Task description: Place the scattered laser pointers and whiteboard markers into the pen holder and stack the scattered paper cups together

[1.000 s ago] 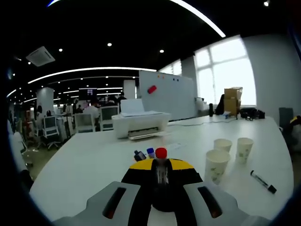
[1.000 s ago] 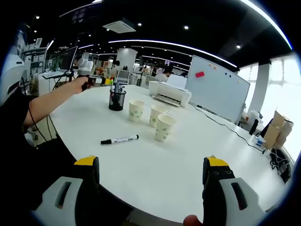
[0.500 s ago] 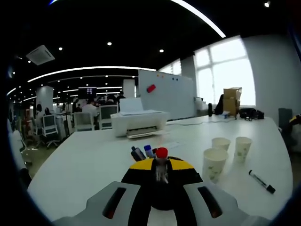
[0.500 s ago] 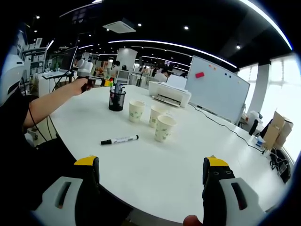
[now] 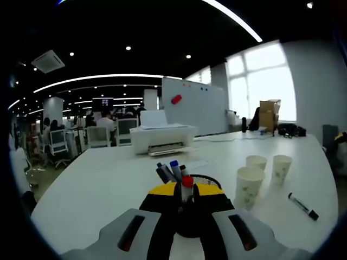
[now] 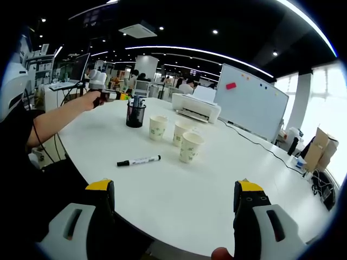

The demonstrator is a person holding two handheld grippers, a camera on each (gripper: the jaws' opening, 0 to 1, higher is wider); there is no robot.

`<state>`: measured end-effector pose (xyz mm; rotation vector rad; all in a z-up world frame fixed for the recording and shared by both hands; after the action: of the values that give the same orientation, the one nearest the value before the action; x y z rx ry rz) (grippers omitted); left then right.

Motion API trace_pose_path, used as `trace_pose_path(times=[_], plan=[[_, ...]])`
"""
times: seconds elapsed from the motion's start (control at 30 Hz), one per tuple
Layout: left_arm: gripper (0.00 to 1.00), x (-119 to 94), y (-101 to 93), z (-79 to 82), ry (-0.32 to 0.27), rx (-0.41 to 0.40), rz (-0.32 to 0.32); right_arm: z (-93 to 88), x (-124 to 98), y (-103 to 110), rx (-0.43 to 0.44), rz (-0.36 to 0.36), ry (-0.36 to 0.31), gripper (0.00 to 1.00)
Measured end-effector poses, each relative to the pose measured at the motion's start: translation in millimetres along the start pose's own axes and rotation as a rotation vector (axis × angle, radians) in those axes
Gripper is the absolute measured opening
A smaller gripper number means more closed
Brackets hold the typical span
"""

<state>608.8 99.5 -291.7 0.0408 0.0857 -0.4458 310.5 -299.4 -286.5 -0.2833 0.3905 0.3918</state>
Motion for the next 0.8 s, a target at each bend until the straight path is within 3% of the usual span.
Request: trace_pose_path(times=[0.47,0.8], plan=[[0.17,1.4,13.4,4.8,-0.004,-0.008,0.028,1.1,0.9,1.1,-0.001,0.0,0.001,0.86],[0.17,7.1,15.2,-1.9,0.023,0.001,0.031,0.2,0.4,0.9,0.0,-0.003,0.005,0.86]])
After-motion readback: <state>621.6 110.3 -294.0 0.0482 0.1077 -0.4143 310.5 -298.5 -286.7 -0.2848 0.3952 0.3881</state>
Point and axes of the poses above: the point that each gripper's makers call its tool centre point, and the gripper's own axes: x roughly forward along the fingers, y roughly to its left, z roughly out of its top, the point moved 6 cm from there along -x, roughly backward along the fingers, and after that the axes turned 6 degrees about z, right-handed, at the moved point
